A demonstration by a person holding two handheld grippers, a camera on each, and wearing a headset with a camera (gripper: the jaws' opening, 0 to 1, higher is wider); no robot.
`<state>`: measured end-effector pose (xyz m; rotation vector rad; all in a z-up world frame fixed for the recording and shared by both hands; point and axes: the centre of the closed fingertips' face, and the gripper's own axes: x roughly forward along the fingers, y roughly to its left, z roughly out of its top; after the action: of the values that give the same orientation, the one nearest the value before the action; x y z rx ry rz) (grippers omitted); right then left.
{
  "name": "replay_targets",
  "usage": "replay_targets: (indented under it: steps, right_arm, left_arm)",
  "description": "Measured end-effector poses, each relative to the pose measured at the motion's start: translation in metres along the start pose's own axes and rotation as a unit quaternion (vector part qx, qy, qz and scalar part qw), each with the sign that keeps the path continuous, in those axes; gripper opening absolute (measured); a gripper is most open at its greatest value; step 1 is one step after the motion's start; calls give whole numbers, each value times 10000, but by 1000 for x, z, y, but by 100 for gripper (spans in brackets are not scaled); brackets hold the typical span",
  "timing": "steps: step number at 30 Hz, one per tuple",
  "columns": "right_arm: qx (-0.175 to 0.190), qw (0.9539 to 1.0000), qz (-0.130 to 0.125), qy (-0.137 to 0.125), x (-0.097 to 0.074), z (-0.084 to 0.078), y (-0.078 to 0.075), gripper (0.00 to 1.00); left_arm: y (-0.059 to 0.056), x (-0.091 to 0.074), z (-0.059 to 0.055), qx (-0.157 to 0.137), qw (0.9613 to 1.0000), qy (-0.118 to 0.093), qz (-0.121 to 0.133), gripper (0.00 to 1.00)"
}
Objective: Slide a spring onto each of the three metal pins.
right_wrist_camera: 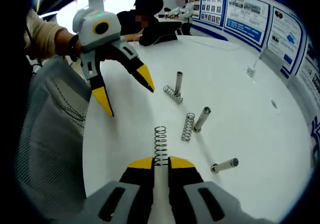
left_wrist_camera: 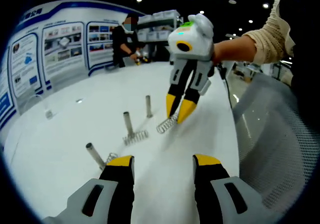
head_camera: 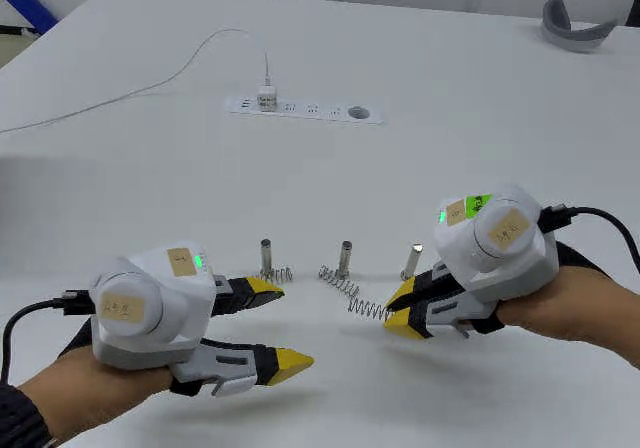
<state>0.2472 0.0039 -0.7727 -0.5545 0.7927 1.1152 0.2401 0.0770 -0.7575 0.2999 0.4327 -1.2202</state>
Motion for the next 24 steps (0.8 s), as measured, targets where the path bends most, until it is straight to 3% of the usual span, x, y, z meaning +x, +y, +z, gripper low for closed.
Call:
replay_targets:
  steps: [24]
  right_arm:
    - [-728,9963,422,183,11,20,29,11]
  left_arm:
    - [-11,16,10,403,9987,62,-298,34]
